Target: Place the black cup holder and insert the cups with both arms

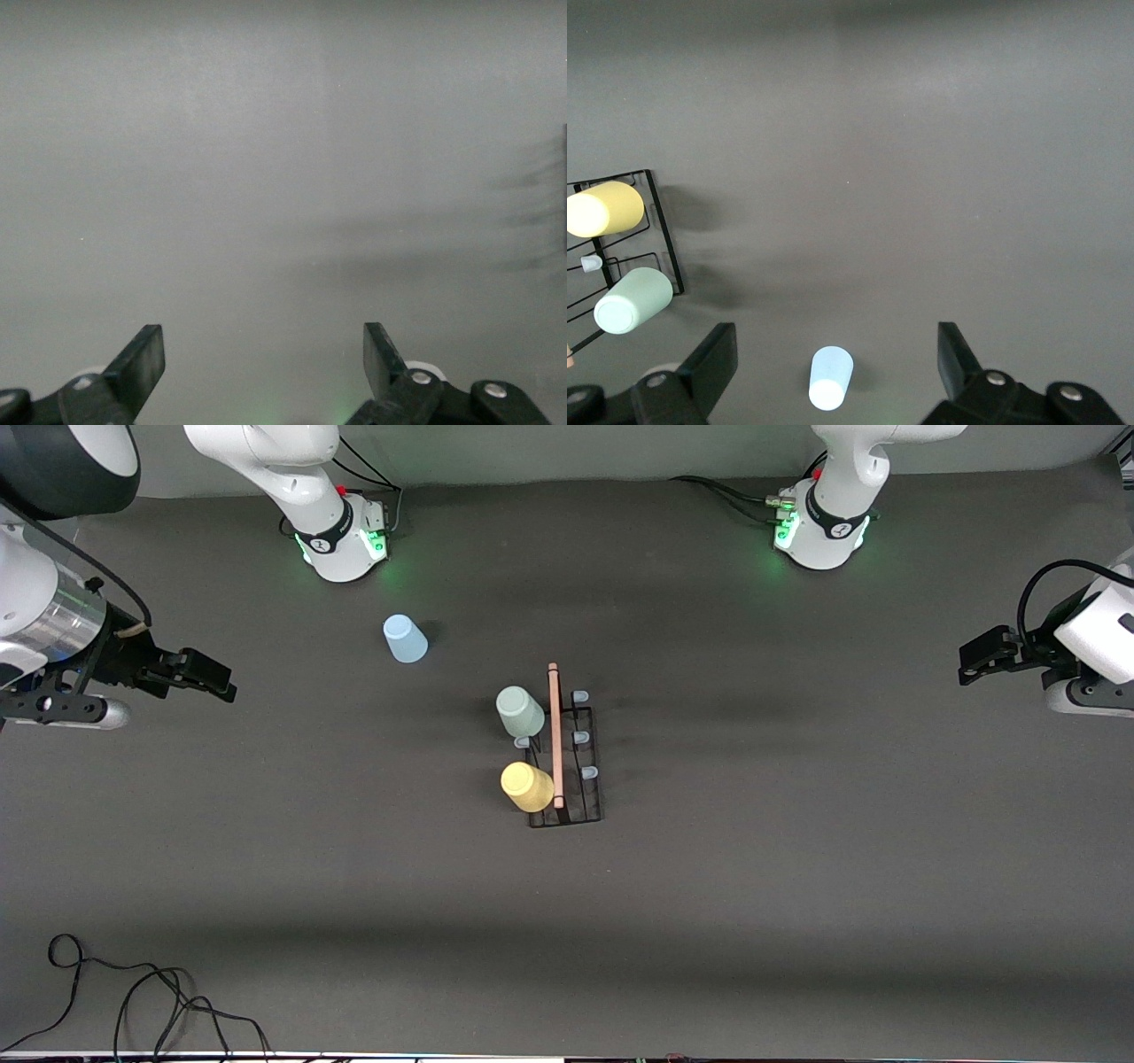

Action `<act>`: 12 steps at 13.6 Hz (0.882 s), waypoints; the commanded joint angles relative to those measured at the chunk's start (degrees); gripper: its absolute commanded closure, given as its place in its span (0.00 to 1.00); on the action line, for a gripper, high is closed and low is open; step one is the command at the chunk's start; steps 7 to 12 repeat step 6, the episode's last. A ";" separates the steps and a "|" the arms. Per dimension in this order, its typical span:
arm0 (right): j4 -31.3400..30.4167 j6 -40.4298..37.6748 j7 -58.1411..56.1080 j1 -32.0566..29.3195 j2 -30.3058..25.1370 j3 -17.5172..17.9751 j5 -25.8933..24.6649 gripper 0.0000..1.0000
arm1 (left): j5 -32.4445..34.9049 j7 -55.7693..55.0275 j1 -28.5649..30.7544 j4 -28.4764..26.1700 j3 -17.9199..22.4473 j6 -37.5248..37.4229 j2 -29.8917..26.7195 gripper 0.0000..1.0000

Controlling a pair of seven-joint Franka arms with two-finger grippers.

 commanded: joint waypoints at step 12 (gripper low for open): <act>-2.04 1.13 0.23 5.59 -2.65 -7.85 -0.77 0.00 | 0.75 0.39 0.12 0.11 -0.22 -0.28 -0.61 0.00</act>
